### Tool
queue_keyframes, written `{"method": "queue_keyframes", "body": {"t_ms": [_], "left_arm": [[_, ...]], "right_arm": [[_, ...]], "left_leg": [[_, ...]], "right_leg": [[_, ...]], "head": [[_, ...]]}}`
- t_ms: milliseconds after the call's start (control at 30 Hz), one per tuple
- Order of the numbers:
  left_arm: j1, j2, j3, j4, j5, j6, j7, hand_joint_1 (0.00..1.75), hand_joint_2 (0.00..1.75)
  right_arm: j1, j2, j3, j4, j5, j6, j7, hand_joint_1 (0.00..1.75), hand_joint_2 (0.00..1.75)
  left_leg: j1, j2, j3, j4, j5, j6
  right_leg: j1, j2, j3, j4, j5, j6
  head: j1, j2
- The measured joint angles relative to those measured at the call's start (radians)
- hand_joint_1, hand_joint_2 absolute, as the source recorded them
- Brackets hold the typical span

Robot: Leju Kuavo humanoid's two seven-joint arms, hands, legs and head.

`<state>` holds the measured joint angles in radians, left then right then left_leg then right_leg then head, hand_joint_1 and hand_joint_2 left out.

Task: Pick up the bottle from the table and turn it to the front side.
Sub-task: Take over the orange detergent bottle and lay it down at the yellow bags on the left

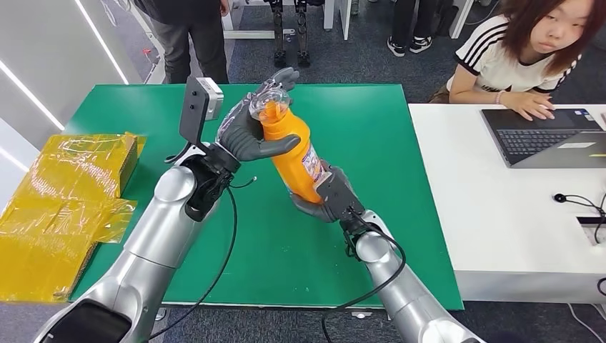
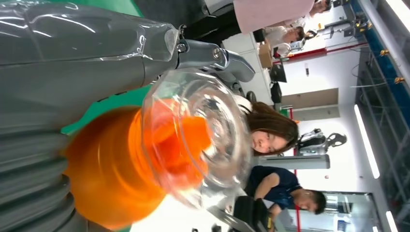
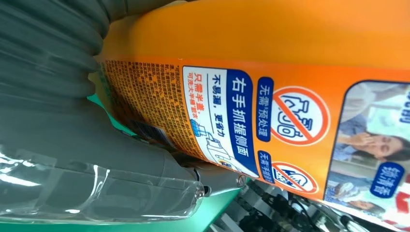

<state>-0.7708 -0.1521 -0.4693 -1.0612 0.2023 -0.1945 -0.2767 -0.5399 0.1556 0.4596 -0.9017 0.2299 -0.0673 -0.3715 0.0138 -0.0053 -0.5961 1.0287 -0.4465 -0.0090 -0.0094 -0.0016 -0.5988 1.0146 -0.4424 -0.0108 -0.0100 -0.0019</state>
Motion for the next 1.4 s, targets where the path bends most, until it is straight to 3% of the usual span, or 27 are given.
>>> {"method": "queue_keyframes", "body": {"t_ms": [500,800,1067,1100,1200,1233,1400], "left_arm": [[-0.036,0.017,-0.001,0.047,-0.026,-0.009,0.013,0.0,1.75],[-0.034,0.025,-0.025,0.047,0.078,-0.076,0.059,0.0,1.75],[-0.036,0.032,-0.051,0.035,0.141,-0.075,0.07,0.0,1.75],[-0.037,0.033,-0.052,0.035,0.145,-0.07,0.068,0.1,1.75],[-0.04,0.033,-0.056,0.035,0.15,-0.05,0.051,1.41,1.75],[-0.042,0.033,-0.058,0.035,0.15,-0.042,0.044,1.75,1.75],[-0.045,0.033,-0.066,0.029,0.127,0.029,-0.001,1.75,1.75]], "right_arm": [[-0.018,0.001,0.032,-0.013,-0.006,0.012,0.029,1.75,1.75],[-0.089,0.026,0.052,0.037,-0.021,-0.039,0.029,1.75,1.75],[-0.139,0.051,0.043,0.1,-0.072,-0.058,0.004,1.75,1.75],[-0.142,0.054,0.043,0.106,-0.076,-0.056,0.004,1.75,1.75],[-0.158,0.067,0.043,0.128,-0.086,-0.053,0.0,1.75,1.75],[-0.164,0.07,0.043,0.135,-0.09,-0.052,-0.002,1.75,1.75],[-0.191,0.09,0.042,0.169,-0.118,-0.04,-0.02,1.75,1.75]], "left_leg": [[0.0,0.0,-0.001,0.0,0.0,0.0],[0.0,0.0,-0.001,0.0,0.0,0.0],[0.0,0.0,-0.001,0.0,0.0,0.0],[0.0,0.0,-0.001,0.0,0.0,0.0],[0.0,0.0,-0.001,0.0,0.0,0.0],[0.0,0.0,-0.001,0.0,0.0,0.0],[0.0,0.0,-0.001,0.0,0.0,0.0]], "right_leg": [[0.0,0.0,0.0,0.0,0.0,0.0],[0.0,0.0,0.0,0.0,0.0,0.0],[0.0,0.0,0.0,0.0,0.0,0.0],[0.0,0.0,0.0,0.0,0.001,0.001],[0.0,0.0,0.0,0.0,0.001,0.001],[0.0,0.0,0.0,0.0,0.001,0.001],[0.0,0.0,0.0,0.0,0.001,0.001]], "head": [[0.0,0.0],[0.0,0.0],[0.0,0.0],[0.0,0.0],[0.0,0.0],[0.0,0.0],[0.0,0.0]]}}
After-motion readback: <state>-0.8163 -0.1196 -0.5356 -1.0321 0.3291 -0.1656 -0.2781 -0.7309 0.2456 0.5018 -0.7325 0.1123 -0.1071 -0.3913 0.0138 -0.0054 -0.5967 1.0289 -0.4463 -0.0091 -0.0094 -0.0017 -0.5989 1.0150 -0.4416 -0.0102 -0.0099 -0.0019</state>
